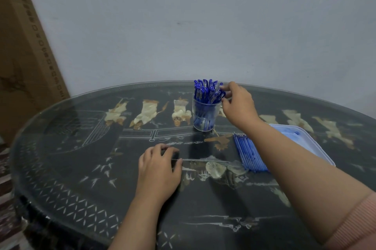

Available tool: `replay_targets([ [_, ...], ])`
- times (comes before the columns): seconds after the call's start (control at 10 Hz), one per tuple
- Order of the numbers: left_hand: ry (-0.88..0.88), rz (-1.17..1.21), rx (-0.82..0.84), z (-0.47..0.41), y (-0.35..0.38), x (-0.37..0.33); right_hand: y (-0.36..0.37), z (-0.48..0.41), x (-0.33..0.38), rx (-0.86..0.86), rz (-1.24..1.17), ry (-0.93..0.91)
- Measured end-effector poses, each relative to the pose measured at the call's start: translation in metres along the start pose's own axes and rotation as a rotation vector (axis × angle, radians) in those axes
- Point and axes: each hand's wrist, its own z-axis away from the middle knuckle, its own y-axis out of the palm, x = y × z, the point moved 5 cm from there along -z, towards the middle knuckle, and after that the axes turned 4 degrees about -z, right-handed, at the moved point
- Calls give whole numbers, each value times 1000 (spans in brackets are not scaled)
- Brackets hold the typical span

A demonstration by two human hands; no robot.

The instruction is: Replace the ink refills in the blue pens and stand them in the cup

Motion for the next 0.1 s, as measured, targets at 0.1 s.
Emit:
replay_targets([
  [0.1, 8, -25, 6, 0, 0, 0, -8, 6, -7, -44, -186, 96],
])
